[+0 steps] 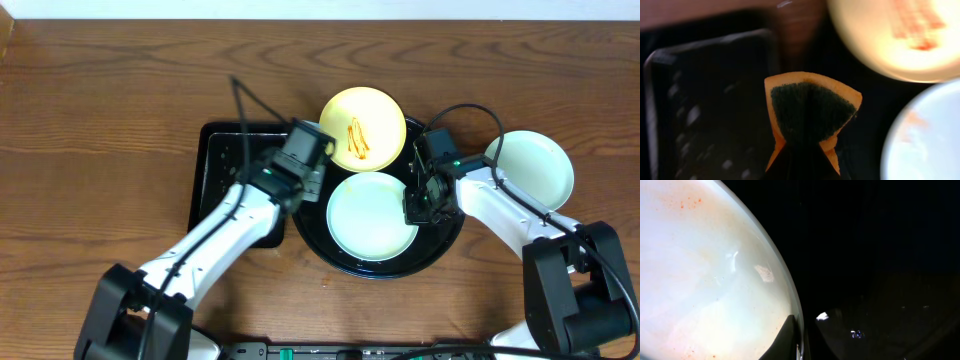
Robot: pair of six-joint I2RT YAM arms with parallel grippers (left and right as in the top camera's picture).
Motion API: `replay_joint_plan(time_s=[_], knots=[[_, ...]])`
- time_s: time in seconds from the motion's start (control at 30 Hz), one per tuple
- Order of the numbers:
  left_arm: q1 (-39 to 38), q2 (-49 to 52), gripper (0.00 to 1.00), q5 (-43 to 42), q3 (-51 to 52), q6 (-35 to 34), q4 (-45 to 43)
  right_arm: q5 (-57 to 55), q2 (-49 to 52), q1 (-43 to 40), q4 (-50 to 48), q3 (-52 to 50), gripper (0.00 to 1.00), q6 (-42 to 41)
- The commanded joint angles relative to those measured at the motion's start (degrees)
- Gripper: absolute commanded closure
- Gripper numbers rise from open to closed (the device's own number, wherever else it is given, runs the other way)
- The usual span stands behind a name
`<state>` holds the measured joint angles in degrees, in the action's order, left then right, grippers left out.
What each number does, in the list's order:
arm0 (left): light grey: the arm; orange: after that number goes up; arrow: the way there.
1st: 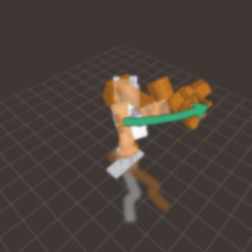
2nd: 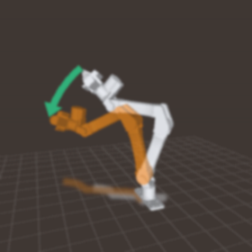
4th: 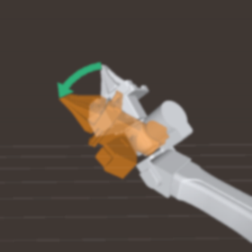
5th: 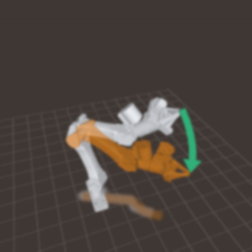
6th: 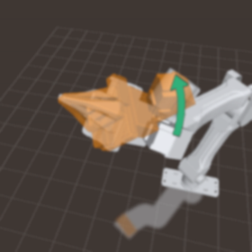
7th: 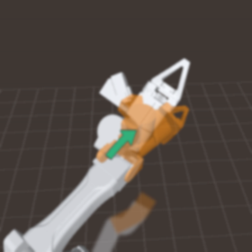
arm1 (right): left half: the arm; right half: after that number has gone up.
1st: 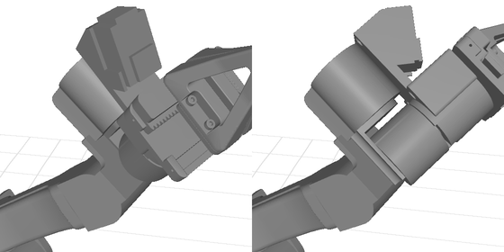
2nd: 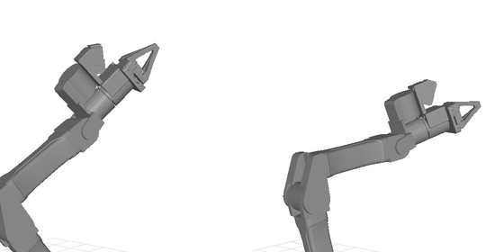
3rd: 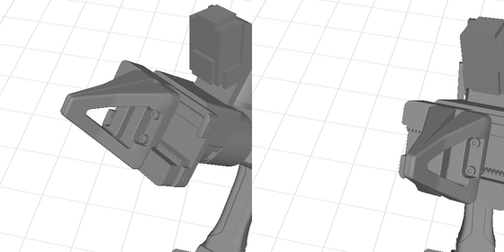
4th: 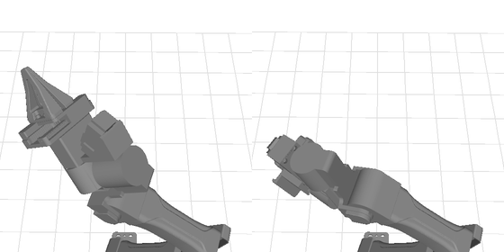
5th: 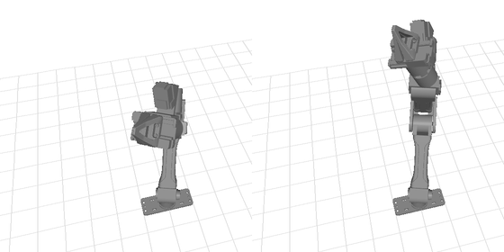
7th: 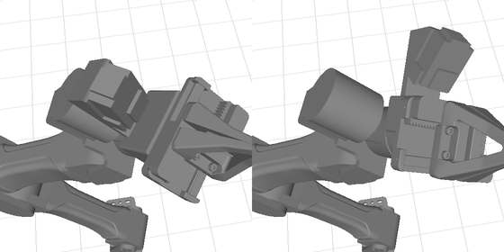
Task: Clean dirty plates on tray and stack at the side
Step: 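Return the sponge to the black rectangular tray with the left gripper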
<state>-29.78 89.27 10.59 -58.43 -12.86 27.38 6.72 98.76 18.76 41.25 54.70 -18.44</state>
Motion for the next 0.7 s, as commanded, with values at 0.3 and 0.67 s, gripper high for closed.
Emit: replay_joint_plan(time_s=[0.3, 0.67], knots=[[13.1, -0.8, 0.92, -4.3, 0.2, -5.9, 3.5, -5.1, 2.2, -0.3, -0.6, -1.2, 0.99, 0.3], [15.4, 0.7, 0.92, -5.1, 1.9, -5.9, 5.6, 1.9, -2.3, -0.4, -0.8, -1.1, 0.99, 6.3]])
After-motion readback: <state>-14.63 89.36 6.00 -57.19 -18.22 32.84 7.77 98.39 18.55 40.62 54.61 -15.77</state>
